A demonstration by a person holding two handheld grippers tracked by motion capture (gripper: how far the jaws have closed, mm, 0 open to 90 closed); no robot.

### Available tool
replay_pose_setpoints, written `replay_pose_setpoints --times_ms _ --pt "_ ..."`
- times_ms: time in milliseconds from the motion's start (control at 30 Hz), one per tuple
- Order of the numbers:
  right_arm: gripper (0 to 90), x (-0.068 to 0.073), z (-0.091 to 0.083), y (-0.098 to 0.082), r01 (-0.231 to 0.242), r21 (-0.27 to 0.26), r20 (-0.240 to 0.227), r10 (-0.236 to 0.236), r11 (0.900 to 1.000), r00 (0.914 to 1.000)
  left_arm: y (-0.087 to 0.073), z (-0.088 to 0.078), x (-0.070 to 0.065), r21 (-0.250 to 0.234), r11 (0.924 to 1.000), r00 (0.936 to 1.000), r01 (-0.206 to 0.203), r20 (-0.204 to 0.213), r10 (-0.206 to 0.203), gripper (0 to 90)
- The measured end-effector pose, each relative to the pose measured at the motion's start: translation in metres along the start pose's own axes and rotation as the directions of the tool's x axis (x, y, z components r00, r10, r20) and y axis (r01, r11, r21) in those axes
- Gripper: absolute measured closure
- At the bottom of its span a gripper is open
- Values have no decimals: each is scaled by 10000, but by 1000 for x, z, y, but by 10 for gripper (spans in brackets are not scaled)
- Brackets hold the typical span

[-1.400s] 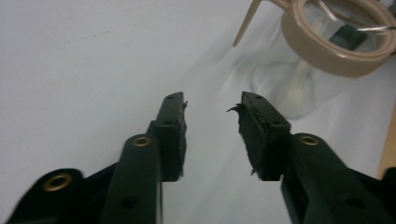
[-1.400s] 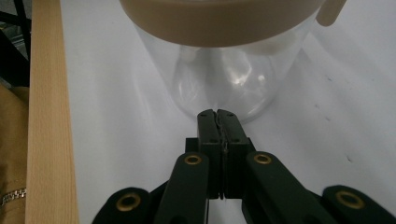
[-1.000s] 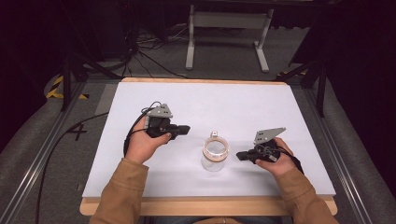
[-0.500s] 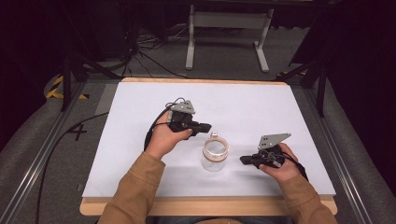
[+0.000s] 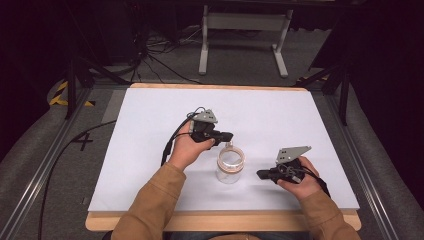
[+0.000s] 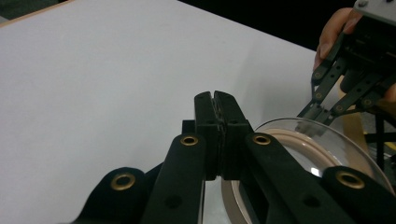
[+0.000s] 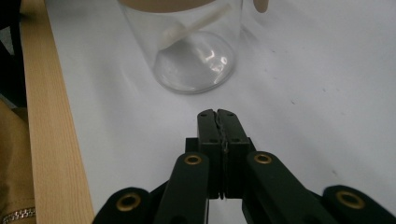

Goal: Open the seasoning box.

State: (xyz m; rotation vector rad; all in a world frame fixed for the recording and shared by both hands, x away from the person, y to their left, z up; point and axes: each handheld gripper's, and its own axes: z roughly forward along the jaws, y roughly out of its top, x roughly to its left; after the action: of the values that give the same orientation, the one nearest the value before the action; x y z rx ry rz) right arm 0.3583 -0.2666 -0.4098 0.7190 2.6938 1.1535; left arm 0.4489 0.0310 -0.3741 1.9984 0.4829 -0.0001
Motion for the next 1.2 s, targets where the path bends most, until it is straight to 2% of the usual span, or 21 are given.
replay_pose_setpoints --times_ms 167,333,600,800,1200 --pt "899 3 1 2 108 -74 -49 -109 9999 9999 0 0 -1 79 9998 9998 -176 28 176 895" --pt "899 5 0 4 191 -139 -4 -191 9997 9998 0 0 0 53 9999 9999 -147 67 147 897" --pt "900 13 -4 11 315 -577 -60 -319 9978 9995 -1 -1 2 34 9999 9998 -146 151 146 896" --pt "900 25 -4 19 313 -974 -293 -343 9948 9990 -1 -1 1 35 9999 9998 -135 176 134 895" --pt "900 48 -1 35 316 -1420 -225 -352 9894 9991 0 -1 1 54 9999 9999 -119 126 118 895"
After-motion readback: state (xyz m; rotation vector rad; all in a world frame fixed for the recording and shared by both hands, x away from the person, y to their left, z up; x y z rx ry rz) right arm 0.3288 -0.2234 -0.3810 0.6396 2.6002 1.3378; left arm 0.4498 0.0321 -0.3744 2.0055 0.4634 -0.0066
